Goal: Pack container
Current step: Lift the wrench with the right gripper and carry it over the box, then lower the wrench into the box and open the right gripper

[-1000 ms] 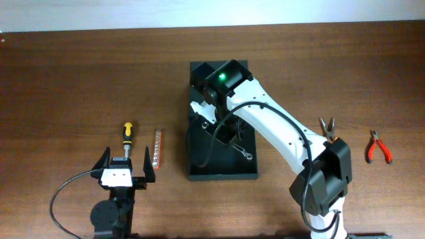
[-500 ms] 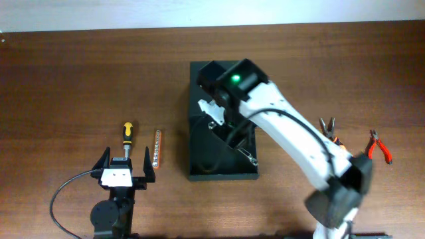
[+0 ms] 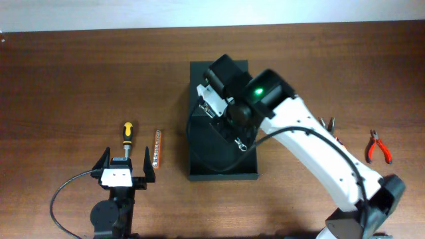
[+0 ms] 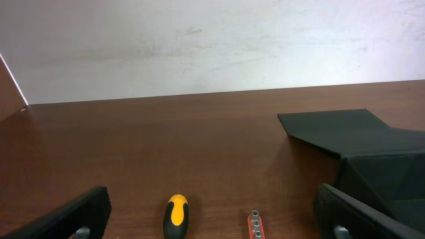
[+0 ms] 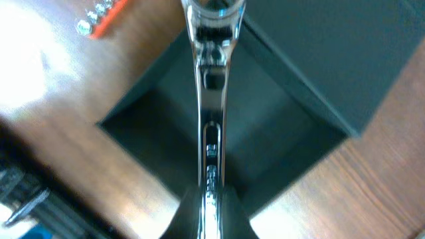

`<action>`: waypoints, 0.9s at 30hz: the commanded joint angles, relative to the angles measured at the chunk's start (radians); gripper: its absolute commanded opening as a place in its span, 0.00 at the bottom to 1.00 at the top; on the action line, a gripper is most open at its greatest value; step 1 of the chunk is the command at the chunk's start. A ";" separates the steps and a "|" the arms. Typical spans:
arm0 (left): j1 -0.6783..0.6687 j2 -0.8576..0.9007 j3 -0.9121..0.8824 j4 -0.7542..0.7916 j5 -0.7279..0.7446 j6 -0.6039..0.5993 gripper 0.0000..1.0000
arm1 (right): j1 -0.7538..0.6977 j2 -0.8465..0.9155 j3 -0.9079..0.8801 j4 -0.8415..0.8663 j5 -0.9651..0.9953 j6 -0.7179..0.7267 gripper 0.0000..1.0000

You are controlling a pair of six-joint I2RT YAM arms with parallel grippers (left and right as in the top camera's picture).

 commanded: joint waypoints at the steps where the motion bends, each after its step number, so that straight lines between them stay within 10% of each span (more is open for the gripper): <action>1: 0.004 -0.008 -0.006 -0.002 -0.003 -0.003 0.99 | 0.006 0.013 -0.132 0.084 0.016 0.001 0.04; 27: 0.004 -0.008 -0.006 -0.002 -0.003 -0.003 0.99 | 0.006 0.045 -0.339 0.309 -0.045 -0.174 0.04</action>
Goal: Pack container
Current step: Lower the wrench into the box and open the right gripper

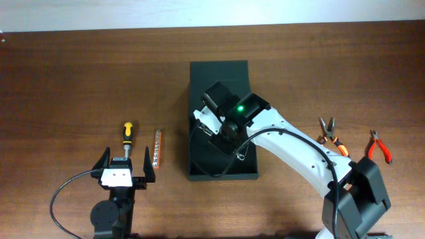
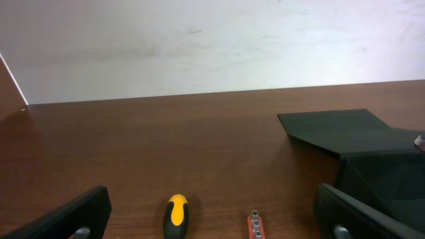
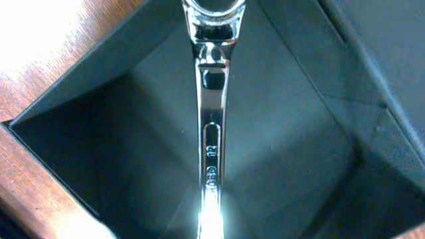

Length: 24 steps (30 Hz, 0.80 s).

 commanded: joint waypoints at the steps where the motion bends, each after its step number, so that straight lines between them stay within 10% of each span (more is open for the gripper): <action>1: 0.004 -0.008 -0.006 -0.002 -0.003 -0.003 0.99 | 0.006 0.027 -0.006 0.003 -0.020 -0.024 0.04; 24: 0.004 -0.008 -0.006 -0.002 -0.003 -0.003 0.99 | 0.006 0.189 -0.006 0.029 -0.020 -0.024 0.04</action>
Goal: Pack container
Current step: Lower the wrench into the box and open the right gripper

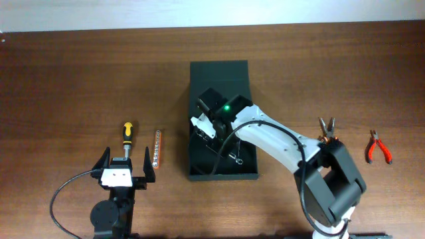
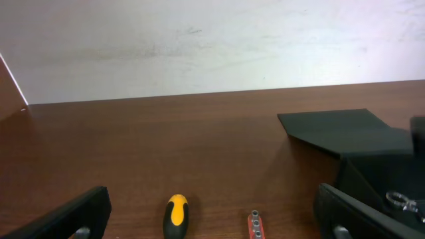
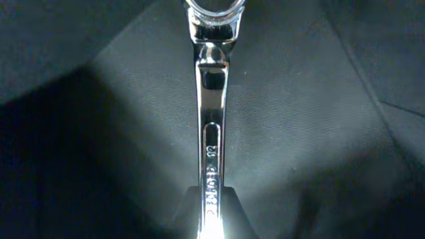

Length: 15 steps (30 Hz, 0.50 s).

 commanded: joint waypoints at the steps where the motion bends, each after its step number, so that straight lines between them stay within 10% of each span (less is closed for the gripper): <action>1: 0.004 -0.008 -0.006 -0.002 -0.003 -0.003 0.99 | 0.006 0.035 -0.005 0.005 -0.013 -0.011 0.04; 15: 0.004 -0.008 -0.006 -0.002 -0.003 -0.003 0.99 | -0.034 0.040 -0.005 0.028 -0.014 -0.010 0.05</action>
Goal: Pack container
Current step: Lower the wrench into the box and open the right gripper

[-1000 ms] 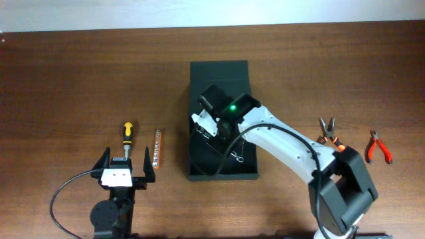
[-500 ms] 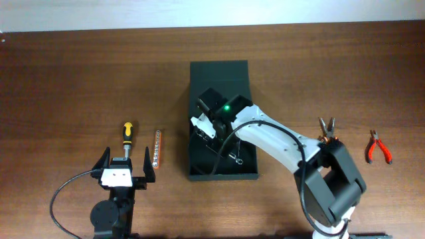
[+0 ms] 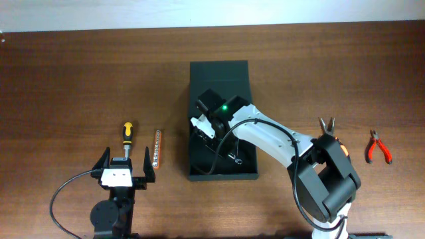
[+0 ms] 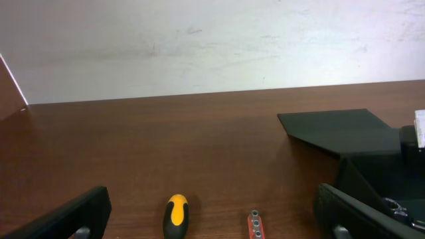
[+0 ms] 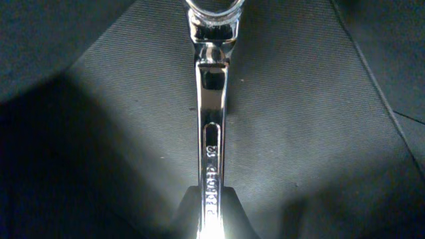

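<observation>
The black container (image 3: 222, 176) stands open mid-table, its lid (image 3: 219, 73) folded back behind it. My right gripper (image 5: 212, 216) is down inside it, shut on a chrome wrench (image 5: 212, 126). The wrench points away from the fingers just over the dark ribbed floor (image 5: 312, 126), and its ring end shows in the left wrist view (image 4: 396, 206). My left gripper (image 4: 212, 224) rests open near the front left of the table, holding nothing. A yellow-and-black screwdriver (image 3: 127, 133) and an orange bit holder (image 3: 156, 147) lie just ahead of it.
Two pairs of pliers lie at the right: an orange-handled pair (image 3: 328, 130) beside the right arm and a red-handled pair (image 3: 378, 147) further out. The right arm (image 3: 279, 139) reaches across the container's right wall. A white wall (image 4: 199, 40) bounds the far edge.
The right gripper with the wrench sits slightly closer to the container's floor. The left gripper and the loose tools have not moved.
The right gripper held the wrench high above the open container. Then it was lower, over the opening with the walls around it. Then it was inside near the floor, and now a little nearer. The left gripper stayed open at rest throughout.
</observation>
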`<action>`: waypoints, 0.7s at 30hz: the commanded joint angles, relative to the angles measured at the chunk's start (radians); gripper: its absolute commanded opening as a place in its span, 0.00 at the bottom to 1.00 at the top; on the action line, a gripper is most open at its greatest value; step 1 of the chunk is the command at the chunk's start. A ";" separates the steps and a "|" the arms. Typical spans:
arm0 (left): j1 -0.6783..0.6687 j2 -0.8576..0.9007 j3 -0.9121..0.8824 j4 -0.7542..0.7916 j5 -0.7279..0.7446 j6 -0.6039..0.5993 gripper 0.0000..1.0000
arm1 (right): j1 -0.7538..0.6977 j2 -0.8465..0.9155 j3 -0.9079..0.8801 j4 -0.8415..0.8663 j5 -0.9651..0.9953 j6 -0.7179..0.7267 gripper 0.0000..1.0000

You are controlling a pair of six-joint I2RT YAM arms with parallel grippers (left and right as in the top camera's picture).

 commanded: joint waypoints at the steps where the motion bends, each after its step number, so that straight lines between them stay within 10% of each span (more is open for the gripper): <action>1: 0.004 -0.008 -0.006 -0.002 -0.003 -0.003 0.99 | -0.029 0.004 -0.005 0.003 -0.013 -0.010 0.04; 21: 0.004 -0.008 -0.006 -0.002 -0.003 -0.003 0.99 | -0.060 0.004 -0.005 0.007 -0.014 -0.011 0.06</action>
